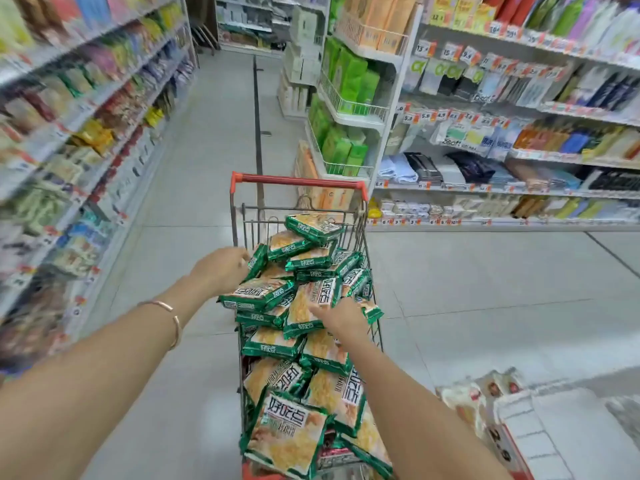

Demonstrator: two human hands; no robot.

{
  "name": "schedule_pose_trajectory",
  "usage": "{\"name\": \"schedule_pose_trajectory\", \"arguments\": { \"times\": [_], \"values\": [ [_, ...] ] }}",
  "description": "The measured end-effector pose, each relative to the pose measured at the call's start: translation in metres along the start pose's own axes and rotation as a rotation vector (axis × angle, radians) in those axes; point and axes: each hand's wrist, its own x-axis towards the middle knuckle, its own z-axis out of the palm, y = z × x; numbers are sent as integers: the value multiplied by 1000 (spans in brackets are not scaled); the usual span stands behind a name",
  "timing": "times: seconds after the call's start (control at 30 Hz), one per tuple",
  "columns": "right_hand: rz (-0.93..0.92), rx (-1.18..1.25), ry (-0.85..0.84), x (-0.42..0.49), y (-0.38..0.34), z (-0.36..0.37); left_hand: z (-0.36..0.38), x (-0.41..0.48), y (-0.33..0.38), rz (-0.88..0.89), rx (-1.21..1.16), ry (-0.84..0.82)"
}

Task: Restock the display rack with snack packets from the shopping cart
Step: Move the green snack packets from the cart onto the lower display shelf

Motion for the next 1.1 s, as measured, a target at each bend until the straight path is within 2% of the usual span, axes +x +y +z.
{"name": "schedule_pose_trajectory", "arguments": {
  "times": [0.13, 0.27, 0.4, 0.5, 0.53, 0.6, 0.67, 0.8, 0.87, 0.97, 1.1],
  "values": [
    [-14, -16, 72, 2, 13, 9, 9, 10, -9, -136, -174, 40],
    [-152, 125, 106, 11, 22, -39, 9, 24, 14, -169, -408, 36],
    [-376, 166, 39, 21, 12, -82, 11, 19, 55, -157, -508, -277],
    [-437, 288, -94, 21, 0, -94, 26, 11, 68, -162, -584, -529],
    [-442, 342, -120, 18, -2, -93, 32, 10, 66, -173, -653, -566],
    [-394, 477, -130, 14, 0, -86, 39, 8, 57, -217, -759, -518],
    [-261, 479, -140, 17, 15, -76, 42, 8, 38, -284, -860, -420],
    [57, -73, -275, 16, 69, -38, 34, 6, 4, -352, -1115, -310],
    [97, -157, -286, 8, 81, -17, 31, 5, -3, -349, -1162, -296],
    [68, -103, -193, 2, 78, 6, 31, 5, -7, -348, -1150, -269],
    [103, 106, -27, 6, 75, 2, 29, 12, -10, -385, -1118, -202]
  ]
}}
